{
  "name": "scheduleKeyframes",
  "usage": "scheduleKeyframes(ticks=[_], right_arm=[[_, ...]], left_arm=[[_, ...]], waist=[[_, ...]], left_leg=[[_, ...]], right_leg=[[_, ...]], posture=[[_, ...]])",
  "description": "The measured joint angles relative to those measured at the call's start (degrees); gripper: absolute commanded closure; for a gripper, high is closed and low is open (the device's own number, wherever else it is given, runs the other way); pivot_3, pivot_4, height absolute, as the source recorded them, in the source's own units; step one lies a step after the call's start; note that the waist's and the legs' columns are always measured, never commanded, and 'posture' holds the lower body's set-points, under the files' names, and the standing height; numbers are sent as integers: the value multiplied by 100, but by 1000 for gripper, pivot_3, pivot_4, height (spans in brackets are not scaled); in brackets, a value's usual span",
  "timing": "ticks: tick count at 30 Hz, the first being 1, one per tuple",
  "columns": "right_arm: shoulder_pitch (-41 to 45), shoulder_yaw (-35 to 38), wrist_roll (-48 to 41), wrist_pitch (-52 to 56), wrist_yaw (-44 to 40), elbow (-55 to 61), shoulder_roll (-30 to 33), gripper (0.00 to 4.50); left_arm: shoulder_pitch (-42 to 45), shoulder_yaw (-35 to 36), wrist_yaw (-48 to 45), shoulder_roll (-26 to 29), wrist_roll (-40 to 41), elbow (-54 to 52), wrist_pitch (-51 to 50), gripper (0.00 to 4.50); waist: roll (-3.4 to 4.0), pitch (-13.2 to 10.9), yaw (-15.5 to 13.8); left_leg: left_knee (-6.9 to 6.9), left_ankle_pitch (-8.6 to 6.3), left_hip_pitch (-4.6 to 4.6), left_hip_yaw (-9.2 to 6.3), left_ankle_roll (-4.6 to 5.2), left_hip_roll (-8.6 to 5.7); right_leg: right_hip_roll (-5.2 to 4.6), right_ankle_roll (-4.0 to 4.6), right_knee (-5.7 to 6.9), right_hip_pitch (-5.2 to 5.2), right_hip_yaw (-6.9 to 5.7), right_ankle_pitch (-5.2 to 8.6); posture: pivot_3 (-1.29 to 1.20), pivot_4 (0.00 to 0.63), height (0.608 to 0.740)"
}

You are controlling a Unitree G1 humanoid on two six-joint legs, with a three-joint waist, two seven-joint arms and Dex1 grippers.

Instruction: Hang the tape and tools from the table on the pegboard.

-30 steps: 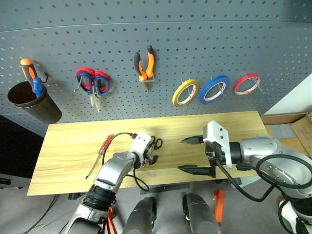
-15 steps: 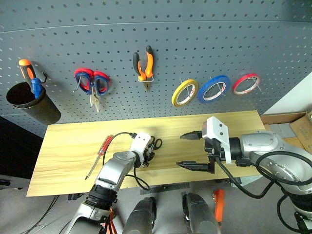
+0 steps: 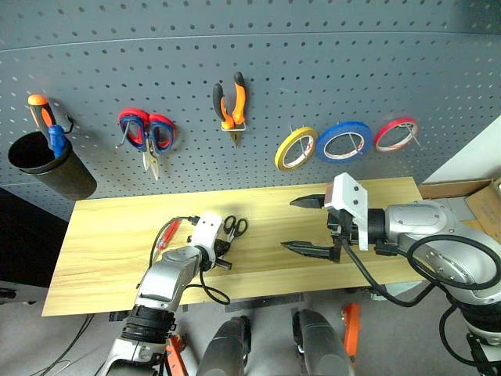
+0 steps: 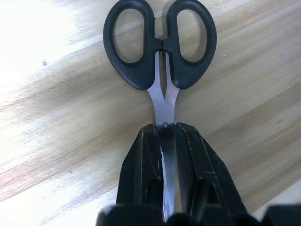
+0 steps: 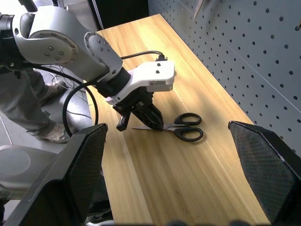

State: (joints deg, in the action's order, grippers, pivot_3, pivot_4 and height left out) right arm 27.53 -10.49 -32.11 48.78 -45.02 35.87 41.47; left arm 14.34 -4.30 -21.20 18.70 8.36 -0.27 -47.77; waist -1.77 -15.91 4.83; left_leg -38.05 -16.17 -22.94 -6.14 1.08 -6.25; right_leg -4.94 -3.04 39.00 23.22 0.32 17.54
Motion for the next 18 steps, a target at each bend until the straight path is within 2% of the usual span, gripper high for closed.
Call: scheduleKeyframes(ticks=[9,18], right_arm=[[-12,34,178,-584,-35,5,-40,0],[63,60,181,-1141,-535,-235,14,0]], left_arm=[[-1050,876,-180,389,52,-1521,1792,4391],[-1873,1226,-172,614,0,-2913,2665,4391]], waist=[[-8,-50,-2],[-9,-58,-22]], left_leg=[[6,0,-2,0,0,0],[7,0,-3,-1,0,0]], right_leg=[[-2,0,-7,2,-3,0],[-2,0,-9,-1,-4,0]], posture=[[-170,326,740],[-127,296,740]])
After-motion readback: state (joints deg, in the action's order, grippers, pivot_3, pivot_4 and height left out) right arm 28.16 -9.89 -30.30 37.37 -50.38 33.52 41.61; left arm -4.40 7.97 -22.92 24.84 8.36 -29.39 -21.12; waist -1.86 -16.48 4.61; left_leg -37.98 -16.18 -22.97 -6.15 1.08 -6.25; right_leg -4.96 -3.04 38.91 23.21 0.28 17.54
